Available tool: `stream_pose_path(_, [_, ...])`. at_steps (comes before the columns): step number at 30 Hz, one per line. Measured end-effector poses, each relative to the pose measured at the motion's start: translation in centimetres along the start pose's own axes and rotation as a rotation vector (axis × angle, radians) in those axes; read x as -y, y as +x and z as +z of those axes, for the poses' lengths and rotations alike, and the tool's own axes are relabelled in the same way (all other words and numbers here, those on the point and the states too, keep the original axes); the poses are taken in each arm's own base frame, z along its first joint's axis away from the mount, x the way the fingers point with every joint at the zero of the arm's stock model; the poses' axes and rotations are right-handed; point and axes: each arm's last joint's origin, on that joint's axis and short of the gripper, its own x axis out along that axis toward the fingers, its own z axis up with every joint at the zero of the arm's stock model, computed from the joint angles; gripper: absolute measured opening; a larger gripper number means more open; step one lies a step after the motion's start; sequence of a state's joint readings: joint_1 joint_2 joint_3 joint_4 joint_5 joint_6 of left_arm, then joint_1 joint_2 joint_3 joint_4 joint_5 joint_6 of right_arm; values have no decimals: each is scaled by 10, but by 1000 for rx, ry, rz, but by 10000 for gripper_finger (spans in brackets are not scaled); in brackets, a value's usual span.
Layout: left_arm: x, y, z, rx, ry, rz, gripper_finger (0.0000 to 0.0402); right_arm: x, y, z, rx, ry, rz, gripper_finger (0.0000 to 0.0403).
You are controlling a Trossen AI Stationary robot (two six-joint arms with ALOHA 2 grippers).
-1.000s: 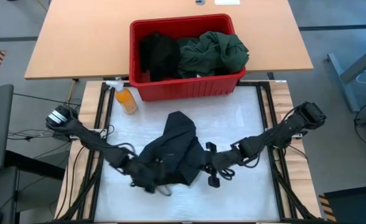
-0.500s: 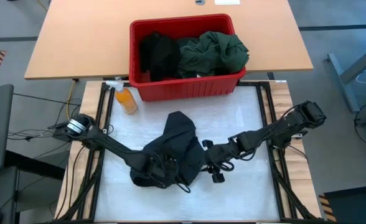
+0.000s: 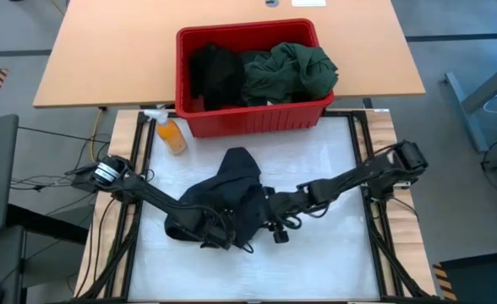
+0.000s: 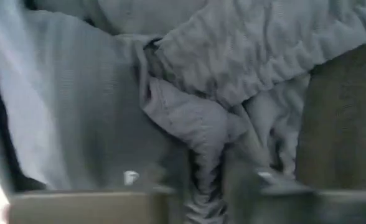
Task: Fold Laundry from Bin
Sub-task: Fold the black shorts from the red laundry bin
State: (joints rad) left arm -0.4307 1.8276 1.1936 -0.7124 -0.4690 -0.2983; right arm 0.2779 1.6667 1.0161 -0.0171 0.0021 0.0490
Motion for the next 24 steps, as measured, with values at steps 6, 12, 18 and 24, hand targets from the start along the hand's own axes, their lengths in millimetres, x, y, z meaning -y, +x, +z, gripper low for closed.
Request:
stream_pose_path(6, [-18, -42, 8, 119, -23, 11, 5, 2, 27, -5, -10, -24, -72, 181])
stream_pose_path(12, [-54, -98, -5, 230, -92, 16, 3, 7, 42, 2, 1, -109, -208, 180])
stream_pose_path(18, [-94, -144, -36, 249, -203, 18, 2, 16, 70, -20, -62, -51, -200, 180])
stream_pose_path(24, [-113, -165, -66, 196, -308, 4, 1, 14, 78, -29, -87, 46, -174, 137])
